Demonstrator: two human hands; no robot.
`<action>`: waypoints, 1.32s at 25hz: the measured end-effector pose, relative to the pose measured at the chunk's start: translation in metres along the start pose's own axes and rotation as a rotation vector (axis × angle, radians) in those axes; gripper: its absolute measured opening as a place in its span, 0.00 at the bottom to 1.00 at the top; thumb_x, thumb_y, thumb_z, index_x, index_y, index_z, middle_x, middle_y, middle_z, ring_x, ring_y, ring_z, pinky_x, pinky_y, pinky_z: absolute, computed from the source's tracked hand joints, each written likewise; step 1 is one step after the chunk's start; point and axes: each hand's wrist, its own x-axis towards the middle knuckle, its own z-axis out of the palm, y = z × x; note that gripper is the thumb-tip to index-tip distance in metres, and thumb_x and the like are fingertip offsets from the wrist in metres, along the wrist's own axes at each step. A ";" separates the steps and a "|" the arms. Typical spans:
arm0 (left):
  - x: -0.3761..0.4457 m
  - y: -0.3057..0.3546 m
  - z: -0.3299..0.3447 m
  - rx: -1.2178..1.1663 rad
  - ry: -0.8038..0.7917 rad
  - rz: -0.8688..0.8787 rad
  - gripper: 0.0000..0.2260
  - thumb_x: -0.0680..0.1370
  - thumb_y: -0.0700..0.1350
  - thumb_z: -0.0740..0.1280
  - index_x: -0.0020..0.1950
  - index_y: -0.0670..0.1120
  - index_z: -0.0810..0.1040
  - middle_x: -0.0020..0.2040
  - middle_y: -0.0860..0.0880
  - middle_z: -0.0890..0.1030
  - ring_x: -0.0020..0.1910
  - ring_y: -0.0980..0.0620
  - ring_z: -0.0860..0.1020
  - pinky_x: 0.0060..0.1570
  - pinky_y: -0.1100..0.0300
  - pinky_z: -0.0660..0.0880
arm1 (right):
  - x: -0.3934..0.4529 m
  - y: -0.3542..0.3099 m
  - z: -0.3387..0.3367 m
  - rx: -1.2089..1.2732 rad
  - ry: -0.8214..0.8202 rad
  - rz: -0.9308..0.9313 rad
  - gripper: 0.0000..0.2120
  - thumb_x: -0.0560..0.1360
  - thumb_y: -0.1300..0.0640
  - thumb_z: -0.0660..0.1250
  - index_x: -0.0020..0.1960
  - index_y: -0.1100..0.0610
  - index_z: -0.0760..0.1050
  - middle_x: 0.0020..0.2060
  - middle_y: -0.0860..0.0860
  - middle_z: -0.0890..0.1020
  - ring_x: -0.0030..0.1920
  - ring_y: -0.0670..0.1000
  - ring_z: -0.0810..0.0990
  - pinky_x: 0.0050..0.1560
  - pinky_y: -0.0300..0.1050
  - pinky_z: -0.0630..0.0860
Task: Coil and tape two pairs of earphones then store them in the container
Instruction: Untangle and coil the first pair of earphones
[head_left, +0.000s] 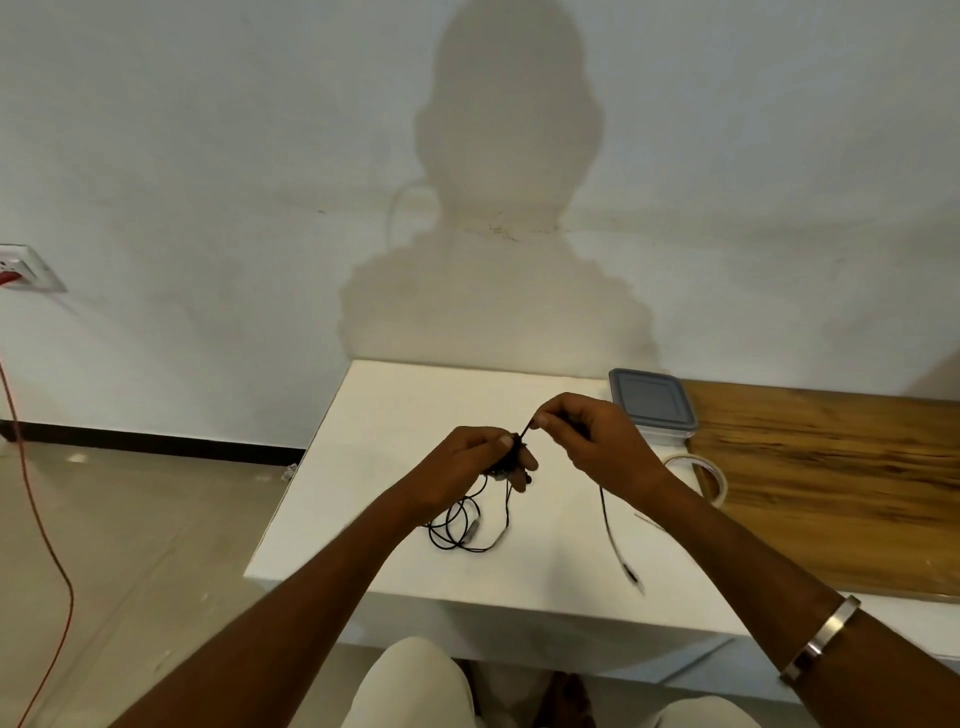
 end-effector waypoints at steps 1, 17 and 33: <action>-0.002 0.004 0.003 -0.050 -0.050 -0.011 0.17 0.84 0.44 0.54 0.50 0.39 0.81 0.41 0.42 0.83 0.45 0.50 0.80 0.49 0.62 0.73 | 0.001 0.003 -0.001 -0.009 0.016 0.008 0.06 0.78 0.55 0.64 0.46 0.51 0.79 0.28 0.36 0.77 0.27 0.42 0.69 0.30 0.31 0.66; 0.016 0.010 0.001 -0.004 0.256 0.123 0.13 0.83 0.43 0.57 0.57 0.41 0.80 0.49 0.46 0.84 0.51 0.55 0.82 0.52 0.64 0.77 | -0.019 -0.009 0.033 -0.036 -0.272 -0.075 0.10 0.80 0.56 0.60 0.55 0.53 0.79 0.30 0.45 0.76 0.29 0.47 0.73 0.33 0.41 0.72; -0.008 0.008 0.011 -0.412 -0.070 -0.049 0.17 0.79 0.48 0.56 0.33 0.43 0.72 0.28 0.47 0.68 0.27 0.48 0.69 0.44 0.55 0.76 | -0.014 0.021 0.029 -0.015 -0.008 -0.044 0.08 0.80 0.59 0.59 0.50 0.57 0.77 0.40 0.45 0.78 0.40 0.45 0.77 0.40 0.35 0.74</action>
